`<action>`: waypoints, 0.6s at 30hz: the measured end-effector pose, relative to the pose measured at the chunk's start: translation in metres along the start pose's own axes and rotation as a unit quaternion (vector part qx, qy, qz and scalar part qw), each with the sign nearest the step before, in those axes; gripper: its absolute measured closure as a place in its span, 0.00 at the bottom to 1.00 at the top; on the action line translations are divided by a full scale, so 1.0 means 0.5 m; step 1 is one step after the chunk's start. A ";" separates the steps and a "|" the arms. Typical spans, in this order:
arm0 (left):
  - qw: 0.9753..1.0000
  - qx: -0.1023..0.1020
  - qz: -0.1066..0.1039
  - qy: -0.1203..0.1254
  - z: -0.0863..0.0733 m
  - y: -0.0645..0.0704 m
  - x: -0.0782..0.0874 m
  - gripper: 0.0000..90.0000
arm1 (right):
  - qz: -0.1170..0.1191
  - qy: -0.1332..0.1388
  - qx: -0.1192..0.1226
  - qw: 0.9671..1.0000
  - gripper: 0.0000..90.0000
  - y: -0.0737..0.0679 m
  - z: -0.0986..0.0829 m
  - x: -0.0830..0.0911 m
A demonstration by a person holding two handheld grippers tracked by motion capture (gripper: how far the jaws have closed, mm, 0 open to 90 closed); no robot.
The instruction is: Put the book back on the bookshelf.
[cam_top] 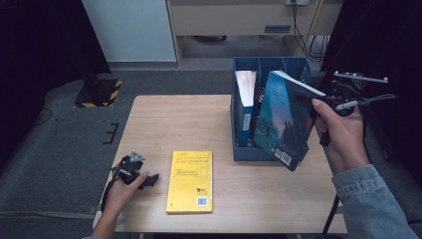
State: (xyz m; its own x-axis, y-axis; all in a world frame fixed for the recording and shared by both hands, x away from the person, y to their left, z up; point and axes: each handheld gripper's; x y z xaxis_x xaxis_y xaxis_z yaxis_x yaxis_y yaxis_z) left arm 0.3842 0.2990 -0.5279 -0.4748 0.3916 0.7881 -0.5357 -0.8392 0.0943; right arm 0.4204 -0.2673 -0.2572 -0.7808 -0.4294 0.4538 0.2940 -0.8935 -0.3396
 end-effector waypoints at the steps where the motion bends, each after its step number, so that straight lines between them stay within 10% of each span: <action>1: 1.000 0.000 0.000 0.000 0.000 0.000 0.000 0.00 | -0.002 0.000 0.002 1.000 0.80 0.001 0.001 -0.002; 18: 1.000 -0.002 -0.002 0.000 0.000 0.001 -0.001 0.00 | -0.037 -0.003 0.017 0.999 0.80 0.008 0.016 -0.023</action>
State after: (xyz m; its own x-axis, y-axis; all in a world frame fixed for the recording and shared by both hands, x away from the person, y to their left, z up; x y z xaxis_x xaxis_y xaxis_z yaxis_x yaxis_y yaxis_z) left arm 0.3842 0.2984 -0.5280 -0.4737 0.3946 0.7874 -0.5397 -0.8365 0.0945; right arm 0.4350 -0.2669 -0.2571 -0.7978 -0.3620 0.4821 0.2535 -0.9270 -0.2766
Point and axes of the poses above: each handheld gripper's, and its own axes: x roughly backward along the jaws, z roughly out of its top, y roughly to its right, and after that the axes turned 7 degrees about -z, right-handed
